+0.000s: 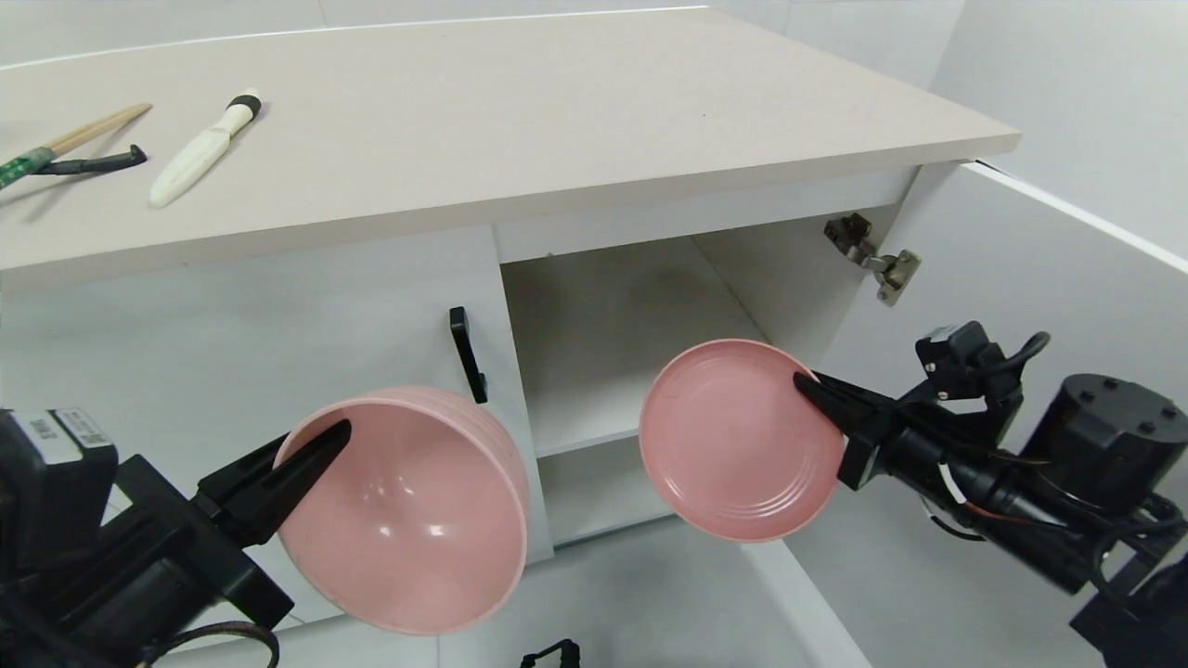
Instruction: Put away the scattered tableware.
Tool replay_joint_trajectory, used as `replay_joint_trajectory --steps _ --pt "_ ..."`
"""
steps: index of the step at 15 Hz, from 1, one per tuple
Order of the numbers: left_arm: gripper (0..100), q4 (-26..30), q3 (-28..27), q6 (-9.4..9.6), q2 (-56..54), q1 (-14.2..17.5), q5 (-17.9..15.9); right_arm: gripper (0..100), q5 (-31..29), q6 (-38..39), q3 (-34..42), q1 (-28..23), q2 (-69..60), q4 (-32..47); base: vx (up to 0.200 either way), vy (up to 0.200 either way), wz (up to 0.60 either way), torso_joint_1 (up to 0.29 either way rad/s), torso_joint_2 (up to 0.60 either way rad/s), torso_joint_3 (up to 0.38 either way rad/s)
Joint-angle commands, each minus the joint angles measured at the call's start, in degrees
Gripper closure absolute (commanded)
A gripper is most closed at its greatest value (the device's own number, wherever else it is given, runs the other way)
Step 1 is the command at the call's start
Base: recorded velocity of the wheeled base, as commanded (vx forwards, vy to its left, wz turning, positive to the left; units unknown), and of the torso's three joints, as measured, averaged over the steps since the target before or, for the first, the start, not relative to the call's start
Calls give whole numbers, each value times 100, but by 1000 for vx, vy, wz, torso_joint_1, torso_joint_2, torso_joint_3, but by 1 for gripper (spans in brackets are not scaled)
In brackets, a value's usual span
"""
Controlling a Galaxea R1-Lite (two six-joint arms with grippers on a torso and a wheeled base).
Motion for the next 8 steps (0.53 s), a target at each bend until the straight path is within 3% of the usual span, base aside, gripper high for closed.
replay_joint_trajectory --steps 1,4,8 --pt "100 -3 -9 -10 4 3 -3 100 -28 75 -364 137 445 -8 0 0 0 0 0 0" --pt "100 -3 -9 -1 4 20 -3 100 -28 84 -663 137 735 -8 0 0 0 0 0 0" --pt "100 5 -70 8 13 310 -3 100 -45 453 -918 146 955 -8 0 0 0 0 0 0"
